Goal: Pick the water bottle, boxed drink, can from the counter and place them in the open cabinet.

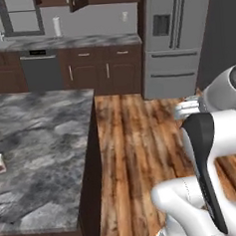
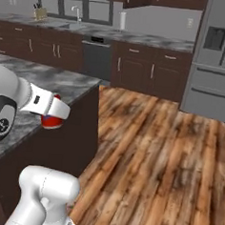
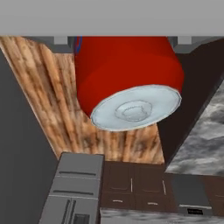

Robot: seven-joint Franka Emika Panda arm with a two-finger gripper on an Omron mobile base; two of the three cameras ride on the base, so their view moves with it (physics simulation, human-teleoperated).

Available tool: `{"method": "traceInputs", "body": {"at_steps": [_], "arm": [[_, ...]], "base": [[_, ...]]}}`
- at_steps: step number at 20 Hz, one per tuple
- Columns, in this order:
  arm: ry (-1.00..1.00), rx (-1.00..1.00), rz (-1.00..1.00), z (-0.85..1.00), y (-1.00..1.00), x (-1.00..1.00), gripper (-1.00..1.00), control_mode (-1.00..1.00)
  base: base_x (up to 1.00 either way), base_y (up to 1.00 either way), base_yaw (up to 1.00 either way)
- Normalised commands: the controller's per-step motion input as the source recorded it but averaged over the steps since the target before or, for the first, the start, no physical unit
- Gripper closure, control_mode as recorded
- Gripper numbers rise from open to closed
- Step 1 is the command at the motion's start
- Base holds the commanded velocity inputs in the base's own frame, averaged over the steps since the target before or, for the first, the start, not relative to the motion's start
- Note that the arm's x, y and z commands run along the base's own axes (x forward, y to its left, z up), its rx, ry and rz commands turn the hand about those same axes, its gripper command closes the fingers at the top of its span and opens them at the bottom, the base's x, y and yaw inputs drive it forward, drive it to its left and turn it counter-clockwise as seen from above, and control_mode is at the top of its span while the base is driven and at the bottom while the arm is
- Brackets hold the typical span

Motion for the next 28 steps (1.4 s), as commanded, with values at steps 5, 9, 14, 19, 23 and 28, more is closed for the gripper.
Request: {"method": "traceInputs", "body": {"at_steps": [5,9,14,19,23,28], "arm": [[0.00,0.00,0.00,0.00,0.00,0.00,1.00,1.00],[0.00,0.00,0.00,0.00,0.00,0.00,1.00,1.00],[0.00,0.00,0.00,0.00,0.00,0.00,1.00,1.00],[0.00,0.00,0.00,0.00,0.00,0.00,1.00,1.00],[0.00,0.00,0.00,0.00,0.00,0.00,1.00,1.00],[0.00,0.00,0.00,0.00,0.00,0.00,1.00,1.00]], "base": [[1.00,-0.42,0.50],[1.00,-0.53,0.52],[0.98,-0.62,0.48],[0.91,-0.82,0.43],[0.90,-0.79,0.42],[0.96,-0.77,0.42]]}}
